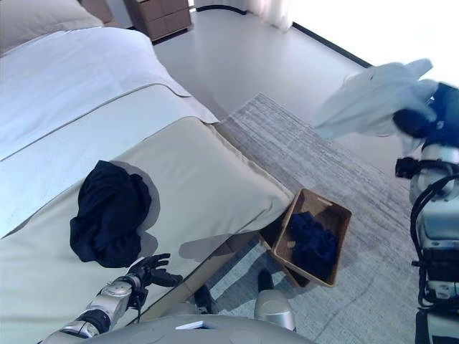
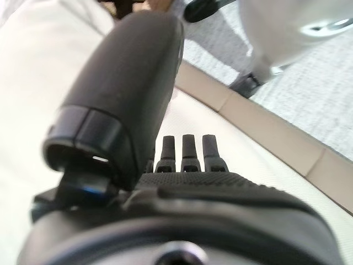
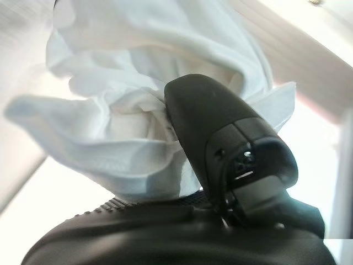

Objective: Pick up the clothes from the bed and place them into the basket

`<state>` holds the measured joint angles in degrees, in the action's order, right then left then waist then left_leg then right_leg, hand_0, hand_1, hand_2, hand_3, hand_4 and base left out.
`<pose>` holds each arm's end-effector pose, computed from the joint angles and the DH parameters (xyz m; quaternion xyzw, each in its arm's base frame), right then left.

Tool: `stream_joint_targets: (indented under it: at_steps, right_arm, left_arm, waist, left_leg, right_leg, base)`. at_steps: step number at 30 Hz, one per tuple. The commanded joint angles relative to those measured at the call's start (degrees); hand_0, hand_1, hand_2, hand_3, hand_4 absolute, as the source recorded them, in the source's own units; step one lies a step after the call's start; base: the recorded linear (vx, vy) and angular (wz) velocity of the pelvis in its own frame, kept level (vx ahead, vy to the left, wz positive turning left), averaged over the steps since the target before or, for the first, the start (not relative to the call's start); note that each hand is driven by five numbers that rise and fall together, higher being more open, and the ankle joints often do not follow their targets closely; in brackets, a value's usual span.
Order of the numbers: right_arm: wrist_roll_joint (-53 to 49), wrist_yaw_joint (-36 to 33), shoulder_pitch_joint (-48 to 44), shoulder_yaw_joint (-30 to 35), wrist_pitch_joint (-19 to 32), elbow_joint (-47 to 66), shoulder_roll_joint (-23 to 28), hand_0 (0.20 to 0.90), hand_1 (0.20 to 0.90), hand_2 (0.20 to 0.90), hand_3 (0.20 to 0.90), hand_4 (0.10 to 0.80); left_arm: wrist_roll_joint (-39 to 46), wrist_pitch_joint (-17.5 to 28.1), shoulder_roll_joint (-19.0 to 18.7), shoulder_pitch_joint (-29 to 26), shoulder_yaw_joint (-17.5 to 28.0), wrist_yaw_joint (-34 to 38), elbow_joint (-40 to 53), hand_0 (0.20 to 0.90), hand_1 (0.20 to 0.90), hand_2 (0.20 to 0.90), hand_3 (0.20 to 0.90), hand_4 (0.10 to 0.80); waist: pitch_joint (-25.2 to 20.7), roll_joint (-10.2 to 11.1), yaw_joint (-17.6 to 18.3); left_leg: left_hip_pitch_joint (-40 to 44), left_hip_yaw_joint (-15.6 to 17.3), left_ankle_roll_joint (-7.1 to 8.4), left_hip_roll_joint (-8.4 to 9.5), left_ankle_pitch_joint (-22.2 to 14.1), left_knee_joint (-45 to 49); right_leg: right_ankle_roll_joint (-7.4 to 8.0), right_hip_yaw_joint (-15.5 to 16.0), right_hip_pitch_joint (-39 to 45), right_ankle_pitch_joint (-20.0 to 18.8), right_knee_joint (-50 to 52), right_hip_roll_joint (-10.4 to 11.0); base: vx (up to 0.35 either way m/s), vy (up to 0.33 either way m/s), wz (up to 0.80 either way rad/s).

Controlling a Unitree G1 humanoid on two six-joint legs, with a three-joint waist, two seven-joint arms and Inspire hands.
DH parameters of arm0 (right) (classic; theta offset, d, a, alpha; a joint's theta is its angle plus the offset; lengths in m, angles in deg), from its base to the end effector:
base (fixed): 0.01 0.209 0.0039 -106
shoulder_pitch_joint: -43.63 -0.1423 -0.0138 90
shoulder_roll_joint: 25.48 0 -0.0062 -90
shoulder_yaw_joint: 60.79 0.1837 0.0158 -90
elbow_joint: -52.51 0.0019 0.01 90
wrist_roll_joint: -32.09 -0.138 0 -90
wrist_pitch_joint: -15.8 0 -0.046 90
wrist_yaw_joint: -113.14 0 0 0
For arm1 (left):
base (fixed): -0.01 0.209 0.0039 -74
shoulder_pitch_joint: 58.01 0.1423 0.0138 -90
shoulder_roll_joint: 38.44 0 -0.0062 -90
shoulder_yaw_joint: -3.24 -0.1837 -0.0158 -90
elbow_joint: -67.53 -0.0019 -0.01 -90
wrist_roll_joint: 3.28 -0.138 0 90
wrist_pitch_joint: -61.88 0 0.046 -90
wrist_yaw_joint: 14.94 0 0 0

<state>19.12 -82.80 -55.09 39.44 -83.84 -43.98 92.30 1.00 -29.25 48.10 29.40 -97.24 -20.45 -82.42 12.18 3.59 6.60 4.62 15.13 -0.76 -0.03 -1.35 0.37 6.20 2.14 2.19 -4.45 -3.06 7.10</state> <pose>0.2235 -0.3151 0.1335 -0.2408 -0.0210 -0.2565 0.9358 0.1174 0.2460 -0.0923 0.1377 0.4992 -0.0165 0.8553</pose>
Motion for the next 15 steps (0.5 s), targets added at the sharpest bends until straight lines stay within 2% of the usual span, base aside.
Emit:
stream_joint_targets:
  at_steps: [1,5,8,13,15]
  right_arm:
    - [2.36,1.78,-6.26,1.54,3.71,0.89,2.92,0.3,0.3,0.3,0.2,0.1]
    - [3.5,2.87,-6.3,-1.0,1.59,-3.21,2.05,0.3,0.3,0.3,0.2,0.1]
    - [4.14,2.13,-8.38,-3.64,-0.28,-6.99,1.7,0.3,0.3,0.3,0.2,0.1]
    - [4.47,0.28,-12.9,-7.01,-2.13,-13.51,1.84,0.3,0.3,0.3,0.2,0.1]
    - [4.41,-2.06,-15.65,-9.23,-2.61,-16.85,1.91,0.3,0.3,0.3,0.2,0.1]
  left_arm:
    - [-3.41,0.95,-1.86,0.75,-2.4,-0.28,-2.16,0.9,0.9,0.9,0.9,0.8]
    - [-3.99,1.39,-2.22,-0.13,-3.22,-0.45,-1.42,0.9,0.9,0.9,0.9,0.8]
    - [-3.09,1.52,-2.93,-2.19,-4.27,-0.48,-0.03,0.9,0.9,0.9,0.9,0.8]
    - [0.43,1.63,-3.7,-6.93,-6.4,1.34,3.47,0.9,0.9,0.9,0.9,0.8]
    - [3.2,2.98,-4.29,-9.52,-7.57,3.09,5.76,0.9,0.9,0.9,0.9,0.8]
  waist:
    - [-4.97,-1.22,-2.5]
    - [-3.56,-1.43,-2.38]
    - [-0.86,-1.88,-2.38]
    - [6.26,-3.37,-2.21]
    - [11.1,-4.43,-1.96]
  left_leg:
    - [0.72,-4.3,-1.74,1.41,-6.48,1.13]
    - [-0.65,-3.75,-1.84,1.29,-6.81,2.63]
    - [-3.09,-3.79,-2.1,1.06,-7.04,4.68]
    - [-10.03,-4.47,-2.25,0.42,-7.64,11.28]
    - [-16.79,-5.69,-2.11,0.28,-8.77,18.88]
  right_leg:
    - [0.22,3.25,-2.62,2.58,4.08,-1.55]
    - [0.23,2.97,-4.03,2.53,4.73,-1.27]
    - [-0.08,2.69,-6.38,3.21,7.04,-1.0]
    - [-1.49,3.52,-12.47,6.2,14.53,-0.24]
    - [-2.88,3.45,-18.4,7.92,20.74,0.37]
  base:
    - [0.032,-0.088,-0.11]
    - [-0.003,-0.095,-0.03]
    - [-0.107,-0.113,0.0]
    - [-0.225,-0.124,0.02]
    - [-0.304,-0.196,0.0]
